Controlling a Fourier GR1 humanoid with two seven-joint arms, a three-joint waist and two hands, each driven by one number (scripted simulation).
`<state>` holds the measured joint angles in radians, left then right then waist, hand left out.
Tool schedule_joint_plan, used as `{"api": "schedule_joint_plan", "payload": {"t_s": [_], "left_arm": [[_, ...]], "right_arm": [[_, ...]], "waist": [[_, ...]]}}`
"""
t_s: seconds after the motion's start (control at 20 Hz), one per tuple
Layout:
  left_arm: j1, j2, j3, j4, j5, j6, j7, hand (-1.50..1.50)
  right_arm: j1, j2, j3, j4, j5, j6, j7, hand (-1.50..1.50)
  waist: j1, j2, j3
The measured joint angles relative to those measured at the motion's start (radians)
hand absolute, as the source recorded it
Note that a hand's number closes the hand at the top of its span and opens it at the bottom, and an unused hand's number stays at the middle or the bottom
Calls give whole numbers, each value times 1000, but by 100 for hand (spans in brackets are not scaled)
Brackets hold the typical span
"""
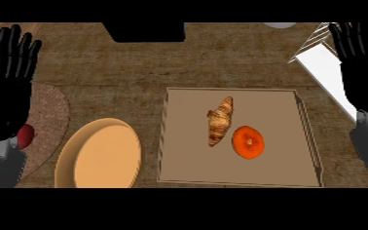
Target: Pick the squash from the tray and place it in the tiered shelf
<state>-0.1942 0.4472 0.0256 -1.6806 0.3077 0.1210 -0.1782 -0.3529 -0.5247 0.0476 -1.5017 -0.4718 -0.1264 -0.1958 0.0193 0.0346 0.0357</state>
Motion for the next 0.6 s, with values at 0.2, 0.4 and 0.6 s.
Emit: {"api": "schedule_joint_plan", "payload": {"t_s": [0.2,0.4,0.6], "left_arm": [[22,-7,-56,47,-59,15,45,0],[68,-23,-108,102,-89,23,98,0],[94,-35,-135,126,-105,32,122,0]], "right_arm": [[81,39,-5,14,30,-114,43,-150],[123,184,-81,-13,-70,-246,63,150],[277,110,-78,108,109,-434,75,-150]], "waist": [[-32,-22,-23],[-89,-38,-13],[-116,-14,-42]]}}
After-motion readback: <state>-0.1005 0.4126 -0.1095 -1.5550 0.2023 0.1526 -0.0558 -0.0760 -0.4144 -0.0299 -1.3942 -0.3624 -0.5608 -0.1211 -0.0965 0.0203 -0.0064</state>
